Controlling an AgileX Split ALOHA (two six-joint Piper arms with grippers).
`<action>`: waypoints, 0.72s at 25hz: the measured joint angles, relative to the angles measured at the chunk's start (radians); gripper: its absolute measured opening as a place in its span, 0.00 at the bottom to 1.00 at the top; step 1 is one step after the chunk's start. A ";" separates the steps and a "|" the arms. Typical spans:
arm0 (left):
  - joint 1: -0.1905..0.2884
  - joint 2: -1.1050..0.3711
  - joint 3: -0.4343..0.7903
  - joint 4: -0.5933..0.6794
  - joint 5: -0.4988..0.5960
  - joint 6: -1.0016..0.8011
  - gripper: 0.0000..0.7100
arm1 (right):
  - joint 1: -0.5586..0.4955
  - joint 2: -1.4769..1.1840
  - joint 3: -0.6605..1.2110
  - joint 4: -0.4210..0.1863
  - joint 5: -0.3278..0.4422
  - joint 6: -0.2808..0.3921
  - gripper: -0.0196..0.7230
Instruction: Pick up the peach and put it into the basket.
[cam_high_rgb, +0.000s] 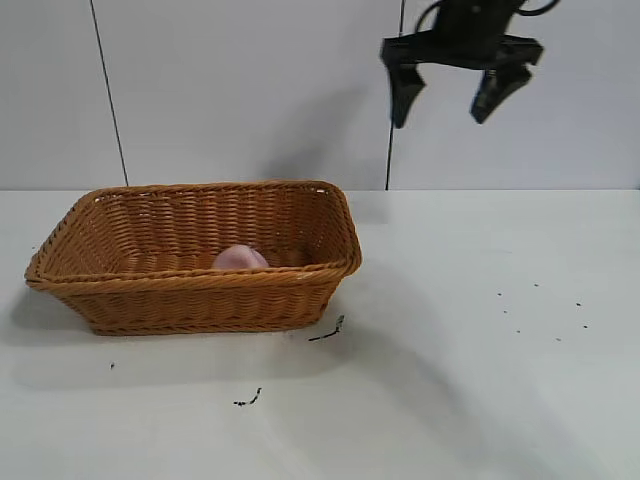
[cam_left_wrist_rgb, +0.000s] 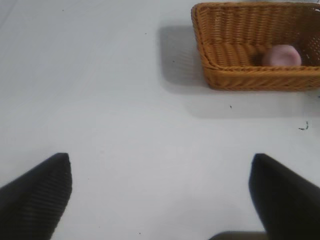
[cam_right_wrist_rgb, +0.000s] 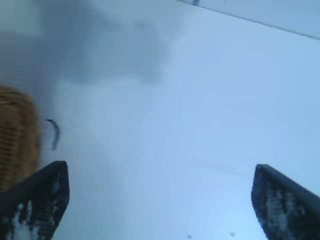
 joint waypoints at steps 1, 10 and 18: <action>0.000 0.000 0.000 0.000 0.000 0.000 0.98 | -0.007 -0.002 0.000 0.001 0.000 0.000 0.95; 0.000 0.000 0.000 0.000 0.000 0.000 0.98 | 0.010 -0.087 0.012 0.013 0.001 -0.001 0.95; 0.000 0.000 0.000 0.000 0.000 0.000 0.98 | 0.014 -0.372 0.350 0.024 -0.002 -0.002 0.96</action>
